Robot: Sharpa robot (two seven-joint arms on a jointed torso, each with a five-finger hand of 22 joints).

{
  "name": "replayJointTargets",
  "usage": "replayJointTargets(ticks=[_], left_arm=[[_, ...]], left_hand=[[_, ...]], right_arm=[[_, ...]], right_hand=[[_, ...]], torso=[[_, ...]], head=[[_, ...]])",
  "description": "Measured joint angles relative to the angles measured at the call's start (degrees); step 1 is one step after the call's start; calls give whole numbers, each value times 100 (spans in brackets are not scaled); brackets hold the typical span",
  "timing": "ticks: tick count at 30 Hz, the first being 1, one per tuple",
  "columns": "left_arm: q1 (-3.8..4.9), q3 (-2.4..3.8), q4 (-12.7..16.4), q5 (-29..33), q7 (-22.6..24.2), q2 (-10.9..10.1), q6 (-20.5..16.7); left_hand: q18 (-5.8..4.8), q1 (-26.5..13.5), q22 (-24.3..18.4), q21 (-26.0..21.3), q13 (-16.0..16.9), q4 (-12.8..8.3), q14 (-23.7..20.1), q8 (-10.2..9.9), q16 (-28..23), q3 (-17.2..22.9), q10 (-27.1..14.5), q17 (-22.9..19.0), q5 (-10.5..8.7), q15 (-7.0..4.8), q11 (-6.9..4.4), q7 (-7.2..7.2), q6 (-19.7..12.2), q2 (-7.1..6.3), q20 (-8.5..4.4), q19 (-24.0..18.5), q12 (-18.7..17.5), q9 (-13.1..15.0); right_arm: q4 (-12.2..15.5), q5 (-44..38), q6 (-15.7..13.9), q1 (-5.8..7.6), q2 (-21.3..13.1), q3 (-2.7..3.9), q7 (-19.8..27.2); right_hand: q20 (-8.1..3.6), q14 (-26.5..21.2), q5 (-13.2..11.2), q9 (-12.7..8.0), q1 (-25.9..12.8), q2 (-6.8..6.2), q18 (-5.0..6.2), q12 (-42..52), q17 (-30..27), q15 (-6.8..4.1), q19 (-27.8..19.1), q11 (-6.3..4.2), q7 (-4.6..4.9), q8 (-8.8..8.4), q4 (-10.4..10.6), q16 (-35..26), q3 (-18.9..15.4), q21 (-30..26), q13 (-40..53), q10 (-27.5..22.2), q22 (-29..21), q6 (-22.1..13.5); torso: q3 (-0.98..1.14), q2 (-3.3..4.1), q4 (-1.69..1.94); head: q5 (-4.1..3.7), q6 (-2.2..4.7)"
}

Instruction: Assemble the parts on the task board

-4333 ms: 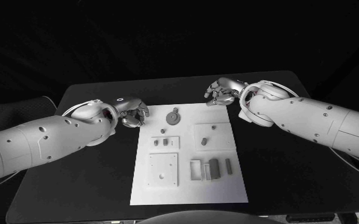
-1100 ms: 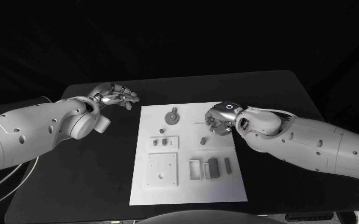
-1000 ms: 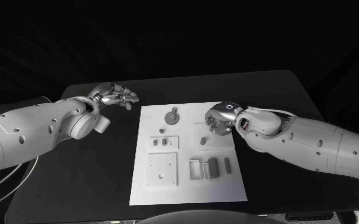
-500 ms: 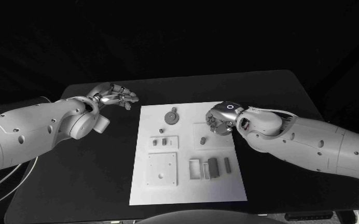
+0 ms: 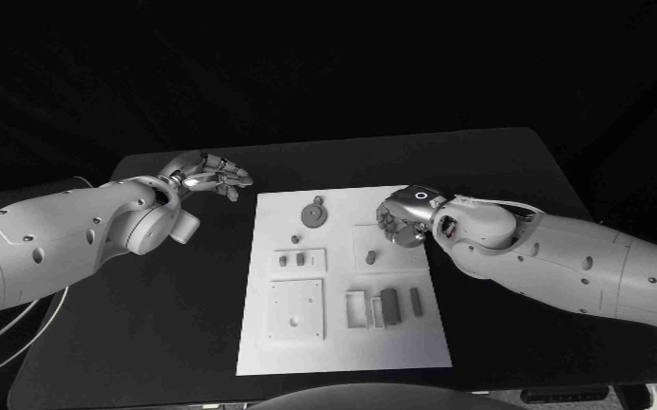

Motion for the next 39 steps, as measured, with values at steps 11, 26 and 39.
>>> replayJointTargets(ticks=[11,26,39], left_arm=[[0,0,-14,-1,-4,-1,2],[0,0,-32,-3,-6,0,3],[0,0,-57,-3,-10,-2,2]], left_hand=[[59,2,7,0,-12,0,21,0,-22,0,0,38,0,-21,0,0,0,2,0,0,0,-3],[51,22,11,0,-18,0,21,0,-21,0,0,58,0,-21,0,0,0,22,-20,20,0,-5],[39,22,16,0,-23,0,42,0,-21,0,0,76,0,-42,0,0,0,22,-20,20,0,-5]], right_arm=[[2,-45,17,-4,4,2,-14],[14,-90,-59,-21,13,-8,-52],[93,-101,-99,-31,-35,-13,-119]], right_hand=[[1,32,0,28,37,37,0,42,0,-31,0,-21,-35,59,0,0,0,0,38,91,-1,89],[-31,81,-1,84,91,90,1,70,0,-120,34,-109,-93,126,-16,0,-17,0,72,267,-1,250],[-42,103,-1,102,105,105,0,90,1,-140,64,-128,-119,125,-23,0,-25,0,63,299,-2,277]], torso=[[0,1,-2],[0,1,-2],[1,-1,-2]], head=[[-2,-21],[-5,-25],[12,-29]])
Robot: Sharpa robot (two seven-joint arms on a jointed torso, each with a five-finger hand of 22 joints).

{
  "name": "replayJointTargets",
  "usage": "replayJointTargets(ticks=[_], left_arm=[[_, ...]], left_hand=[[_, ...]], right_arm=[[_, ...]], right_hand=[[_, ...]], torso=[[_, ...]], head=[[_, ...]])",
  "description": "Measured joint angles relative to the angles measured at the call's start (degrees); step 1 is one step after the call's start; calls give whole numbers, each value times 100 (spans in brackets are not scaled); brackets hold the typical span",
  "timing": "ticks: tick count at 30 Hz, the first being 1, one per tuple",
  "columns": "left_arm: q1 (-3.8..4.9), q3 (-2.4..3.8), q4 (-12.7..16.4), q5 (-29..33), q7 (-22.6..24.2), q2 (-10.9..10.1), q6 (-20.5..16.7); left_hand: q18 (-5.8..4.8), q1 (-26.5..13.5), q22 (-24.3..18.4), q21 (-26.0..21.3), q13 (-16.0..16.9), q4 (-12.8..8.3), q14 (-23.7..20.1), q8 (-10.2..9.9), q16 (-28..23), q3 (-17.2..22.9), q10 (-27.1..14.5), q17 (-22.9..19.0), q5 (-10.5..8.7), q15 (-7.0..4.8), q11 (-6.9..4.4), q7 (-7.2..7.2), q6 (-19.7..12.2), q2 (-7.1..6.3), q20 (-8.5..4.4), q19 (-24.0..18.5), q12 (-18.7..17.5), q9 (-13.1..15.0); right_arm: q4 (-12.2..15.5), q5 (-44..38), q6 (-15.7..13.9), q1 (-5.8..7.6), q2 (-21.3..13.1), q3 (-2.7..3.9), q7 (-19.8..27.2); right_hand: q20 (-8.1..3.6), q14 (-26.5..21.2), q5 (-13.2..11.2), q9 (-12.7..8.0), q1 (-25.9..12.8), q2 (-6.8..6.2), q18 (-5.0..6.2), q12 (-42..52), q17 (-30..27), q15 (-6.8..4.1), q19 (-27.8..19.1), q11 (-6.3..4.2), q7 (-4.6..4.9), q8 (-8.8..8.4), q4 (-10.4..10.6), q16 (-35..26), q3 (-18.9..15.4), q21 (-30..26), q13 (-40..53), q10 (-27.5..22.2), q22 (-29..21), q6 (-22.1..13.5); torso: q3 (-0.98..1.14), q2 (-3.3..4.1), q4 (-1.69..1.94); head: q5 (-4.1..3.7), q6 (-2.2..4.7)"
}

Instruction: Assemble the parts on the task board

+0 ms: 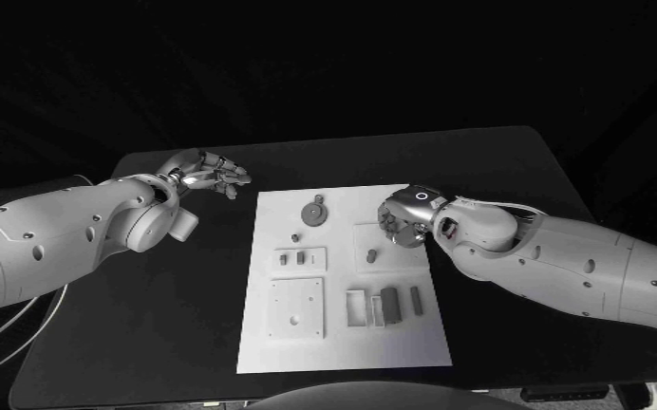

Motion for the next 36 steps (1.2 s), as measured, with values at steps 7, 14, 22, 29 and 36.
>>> replayJointTargets(ticks=[7,14,22,29,36], left_arm=[[0,0,-21,0,-1,-2,0],[0,0,-42,0,-4,-16,0],[0,-1,-40,0,-5,-18,3],[0,-1,-38,0,-7,-21,5],[0,-1,-37,0,-8,-23,6]], left_hand=[[-27,0,0,0,-6,-16,0,0,-6,-16,0,7,0,0,0,0,0,0,0,0,0,-4],[-29,0,-1,0,-6,-16,0,0,-24,-16,0,15,0,0,0,0,0,0,0,0,0,-5],[-32,0,-1,0,-11,-16,0,0,-24,-16,0,21,0,0,0,0,0,0,0,0,0,-5],[-45,0,4,0,-17,-16,0,0,-24,-16,-22,33,0,0,22,0,0,0,0,0,0,-11],[12,0,4,0,-17,-16,0,0,-23,-16,-22,39,0,0,22,0,0,0,1,-1,0,-11]], right_arm=[[67,-6,10,-15,-30,13,-27],[131,11,50,-28,-53,71,-34],[246,68,86,56,-136,156,-29],[426,230,130,111,-213,235,-31],[636,391,179,133,-238,308,-33]], right_hand=[[0,1,0,2,0,0,0,0,0,1,0,0,12,-2,0,-22,0,0,0,0,0,15],[1,10,0,3,0,0,0,0,0,9,1,0,13,13,-1,-22,-1,0,0,-1,0,16],[3,15,0,34,0,-1,0,0,0,7,1,-11,13,19,-1,-22,-1,0,-3,10,-1,16],[11,19,0,15,-1,-1,0,-1,0,-21,9,-21,13,20,-1,-22,-2,0,2,20,-1,14],[12,19,0,10,-1,-1,0,-1,0,-21,9,-1,12,20,-2,-22,-2,0,2,40,-1,12]], torso=[[-3,0,-1],[1,0,1],[2,0,-3],[0,-1,-4],[-8,-2,-3]], head=[[4,15],[14,17],[10,34],[-3,48],[-4,58]])
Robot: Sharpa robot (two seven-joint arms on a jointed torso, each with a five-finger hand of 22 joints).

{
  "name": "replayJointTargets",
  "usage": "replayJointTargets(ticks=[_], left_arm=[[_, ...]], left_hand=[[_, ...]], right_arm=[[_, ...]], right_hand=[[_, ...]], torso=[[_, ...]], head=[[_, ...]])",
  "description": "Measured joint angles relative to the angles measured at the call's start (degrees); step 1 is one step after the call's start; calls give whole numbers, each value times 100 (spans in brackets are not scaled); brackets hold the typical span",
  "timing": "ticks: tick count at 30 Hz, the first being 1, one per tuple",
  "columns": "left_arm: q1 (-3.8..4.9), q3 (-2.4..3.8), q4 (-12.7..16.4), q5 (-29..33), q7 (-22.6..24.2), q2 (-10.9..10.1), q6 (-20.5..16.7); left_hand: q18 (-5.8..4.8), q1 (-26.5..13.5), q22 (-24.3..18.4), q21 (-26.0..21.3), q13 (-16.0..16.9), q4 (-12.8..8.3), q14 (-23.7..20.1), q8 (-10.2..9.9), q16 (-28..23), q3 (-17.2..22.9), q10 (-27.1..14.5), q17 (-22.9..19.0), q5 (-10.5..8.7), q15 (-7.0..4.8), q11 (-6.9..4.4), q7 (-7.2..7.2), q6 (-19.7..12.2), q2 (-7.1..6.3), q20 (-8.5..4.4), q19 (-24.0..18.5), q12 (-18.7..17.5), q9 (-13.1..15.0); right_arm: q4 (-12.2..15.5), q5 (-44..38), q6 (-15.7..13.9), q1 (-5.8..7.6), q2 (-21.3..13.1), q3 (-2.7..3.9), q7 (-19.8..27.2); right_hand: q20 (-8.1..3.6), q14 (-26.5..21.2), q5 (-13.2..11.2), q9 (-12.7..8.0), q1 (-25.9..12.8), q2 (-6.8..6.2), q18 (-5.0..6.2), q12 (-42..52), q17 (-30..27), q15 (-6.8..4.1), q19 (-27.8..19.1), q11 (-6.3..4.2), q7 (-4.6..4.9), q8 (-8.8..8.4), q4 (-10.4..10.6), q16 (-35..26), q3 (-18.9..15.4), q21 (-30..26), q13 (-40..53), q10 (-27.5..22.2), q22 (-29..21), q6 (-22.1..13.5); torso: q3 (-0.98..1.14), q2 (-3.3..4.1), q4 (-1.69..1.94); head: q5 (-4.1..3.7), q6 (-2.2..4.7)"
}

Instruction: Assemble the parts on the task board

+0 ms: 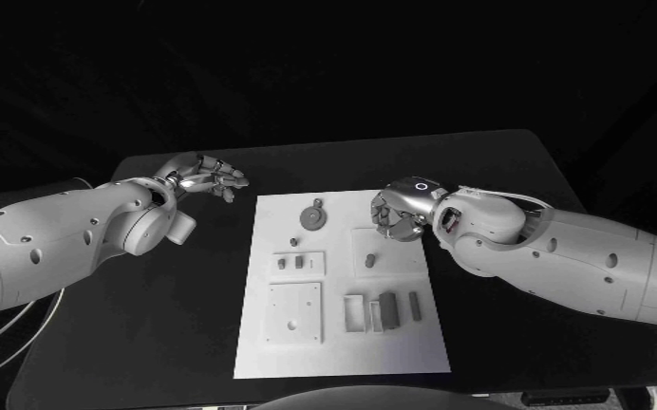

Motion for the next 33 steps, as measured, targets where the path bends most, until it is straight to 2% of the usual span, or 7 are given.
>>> replayJointTargets(ticks=[10,20,23,30,33], left_arm=[[0,0,15,0,0,14,-1],[0,-1,17,0,1,87,-4],[0,-1,-1,0,1,117,-5],[0,0,-29,0,3,187,-7],[0,1,-29,0,5,199,-8]], left_hand=[[1,0,0,-23,-5,0,0,0,-22,0,0,6,0,0,0,0,0,0,0,0,0,0],[-3,0,-1,-23,-5,0,0,0,-22,0,1,12,0,0,-1,0,0,0,0,0,0,1],[-6,0,-1,-23,-7,0,0,0,-22,0,1,18,0,0,-1,0,0,0,0,0,0,-2],[-13,0,2,-23,-10,0,0,0,-22,0,1,18,0,0,-1,0,0,0,0,0,0,-5],[-17,0,4,-23,-10,0,0,0,-22,0,1,25,0,0,-1,0,0,0,0,0,0,-4]], right_arm=[[268,115,60,8,154,2,0],[418,115,138,10,712,-11,14],[415,104,162,13,894,-66,24],[309,54,238,7,1206,-297,78],[264,48,269,-31,1254,-362,98]], right_hand=[[1,0,0,-3,0,0,0,-4,0,1,0,0,-3,-1,0,0,0,0,0,0,0,-4],[2,0,0,2,-1,-1,0,-4,0,2,0,0,-2,-4,0,0,0,0,-1,-1,0,-6],[2,1,0,2,-1,-1,0,-4,0,2,0,0,4,-12,0,-23,0,0,-2,-2,0,-12],[2,9,0,2,-27,25,0,-5,0,11,-1,-4,4,-17,0,-23,0,0,-2,-6,0,-14],[2,9,0,2,-27,25,0,-5,0,11,-1,-8,4,-19,-6,-23,-6,0,-2,-10,0,-14]], torso=[[-7,-5,1],[-2,-5,-2],[-2,-5,-2],[-2,-12,-2],[-4,-6,3]], head=[[57,25],[177,34],[208,46],[283,67],[313,69]])
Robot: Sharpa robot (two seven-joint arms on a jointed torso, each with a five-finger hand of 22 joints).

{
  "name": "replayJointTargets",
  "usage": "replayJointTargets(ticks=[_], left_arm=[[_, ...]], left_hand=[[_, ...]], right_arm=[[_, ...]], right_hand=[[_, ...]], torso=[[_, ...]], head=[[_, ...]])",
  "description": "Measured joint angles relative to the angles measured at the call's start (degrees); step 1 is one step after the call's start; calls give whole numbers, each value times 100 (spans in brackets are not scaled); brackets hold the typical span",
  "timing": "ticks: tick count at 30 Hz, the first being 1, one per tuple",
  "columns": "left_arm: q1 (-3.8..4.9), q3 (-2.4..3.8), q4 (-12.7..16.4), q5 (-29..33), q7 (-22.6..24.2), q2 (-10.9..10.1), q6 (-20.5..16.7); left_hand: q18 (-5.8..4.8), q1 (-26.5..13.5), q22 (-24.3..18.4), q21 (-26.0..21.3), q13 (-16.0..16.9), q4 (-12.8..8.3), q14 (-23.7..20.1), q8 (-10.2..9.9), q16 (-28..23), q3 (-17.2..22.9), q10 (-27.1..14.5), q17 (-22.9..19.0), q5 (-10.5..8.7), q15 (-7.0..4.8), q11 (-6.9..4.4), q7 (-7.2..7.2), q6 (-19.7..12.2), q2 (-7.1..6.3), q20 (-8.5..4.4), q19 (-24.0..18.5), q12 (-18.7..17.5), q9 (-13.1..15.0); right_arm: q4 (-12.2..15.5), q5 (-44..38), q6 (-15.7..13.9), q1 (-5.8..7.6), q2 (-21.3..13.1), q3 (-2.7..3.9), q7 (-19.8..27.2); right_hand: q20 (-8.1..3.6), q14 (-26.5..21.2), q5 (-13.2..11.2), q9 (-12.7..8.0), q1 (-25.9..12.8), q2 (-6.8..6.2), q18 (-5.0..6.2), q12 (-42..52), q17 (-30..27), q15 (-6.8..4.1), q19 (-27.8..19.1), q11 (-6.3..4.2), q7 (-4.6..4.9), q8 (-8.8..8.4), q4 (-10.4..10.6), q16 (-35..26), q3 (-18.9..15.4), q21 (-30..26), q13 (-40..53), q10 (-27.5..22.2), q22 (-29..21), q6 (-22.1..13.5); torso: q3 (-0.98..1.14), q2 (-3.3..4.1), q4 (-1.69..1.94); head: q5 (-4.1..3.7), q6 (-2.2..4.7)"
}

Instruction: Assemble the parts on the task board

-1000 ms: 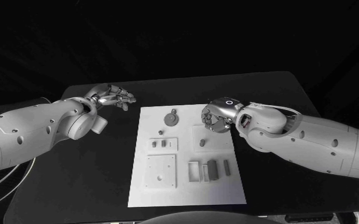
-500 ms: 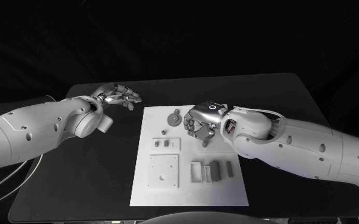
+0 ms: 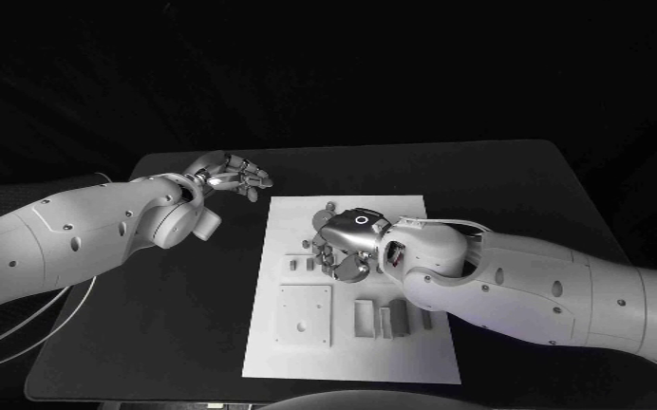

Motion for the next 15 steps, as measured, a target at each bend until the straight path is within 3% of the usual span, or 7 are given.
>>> replayJointTargets(ticks=[5,15], left_arm=[[0,0,-11,0,0,1,-2],[0,0,-10,0,0,18,-3]], left_hand=[[-22,0,0,0,0,0,0,0,0,0,0,1,0,0,0,0,0,0,0,0,0,0],[-27,0,-1,0,-6,0,0,0,-22,0,0,11,0,0,0,0,0,0,0,0,0,0]], right_arm=[[-11,-1,50,-110,61,-98,35],[-21,-92,73,-216,73,-150,65]], right_hand=[[0,0,0,-1,0,0,0,0,0,1,0,-1,0,-1,0,0,-1,0,0,-1,0,0],[1,2,0,-2,0,-1,0,0,0,3,0,-2,0,-3,-1,0,-1,0,-1,-2,0,-2]], torso=[[-1,8,5],[1,9,2]], head=[[85,-46],[200,-117]])
